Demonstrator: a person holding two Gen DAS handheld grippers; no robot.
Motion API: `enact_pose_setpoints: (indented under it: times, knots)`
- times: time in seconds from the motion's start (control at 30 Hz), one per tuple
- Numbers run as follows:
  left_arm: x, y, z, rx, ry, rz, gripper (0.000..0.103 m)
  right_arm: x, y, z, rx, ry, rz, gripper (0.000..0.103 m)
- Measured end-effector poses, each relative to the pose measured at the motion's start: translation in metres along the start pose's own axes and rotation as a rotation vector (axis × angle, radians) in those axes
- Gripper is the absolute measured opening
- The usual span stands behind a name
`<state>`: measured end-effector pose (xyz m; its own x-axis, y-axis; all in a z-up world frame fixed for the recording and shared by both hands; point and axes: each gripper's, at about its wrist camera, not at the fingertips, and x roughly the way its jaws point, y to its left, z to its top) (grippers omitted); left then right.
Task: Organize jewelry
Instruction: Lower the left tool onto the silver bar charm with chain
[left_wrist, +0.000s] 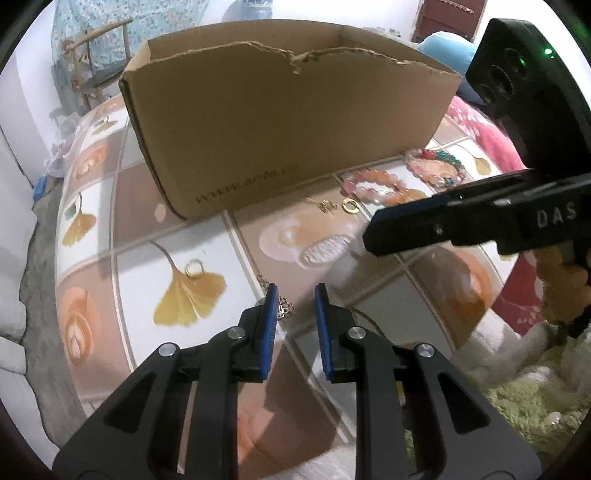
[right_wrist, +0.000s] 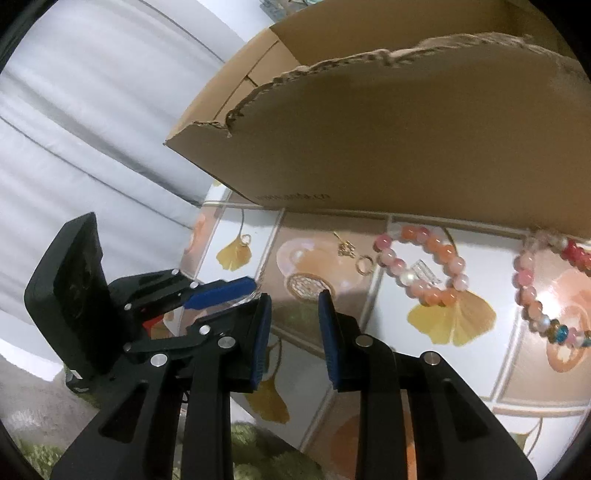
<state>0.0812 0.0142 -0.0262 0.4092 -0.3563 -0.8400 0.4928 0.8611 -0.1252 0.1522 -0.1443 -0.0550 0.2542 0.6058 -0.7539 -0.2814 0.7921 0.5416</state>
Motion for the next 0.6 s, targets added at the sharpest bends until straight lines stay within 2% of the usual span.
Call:
enact_pose_setpoints:
  times: [0.1, 0.3, 0.43, 0.6]
  knots:
    - [-0.004, -0.004, -0.007, -0.01, 0.004, -0.017, 0.019, 0.001, -0.002, -0.004, 0.012, 0.003, -0.009, 0.026]
    - [-0.018, -0.01, -0.01, 0.0, -0.042, 0.038, 0.02, 0.0, -0.005, -0.01, 0.02, -0.01, -0.024, 0.026]
    - [-0.018, -0.008, -0.01, -0.029, -0.032, 0.06, 0.024, -0.009, -0.005, -0.014, -0.002, -0.035, -0.07, 0.026]
    - [-0.017, -0.004, -0.014, -0.061, -0.011, 0.071, 0.027, -0.008, -0.012, -0.01, 0.028, -0.052, -0.077, 0.026]
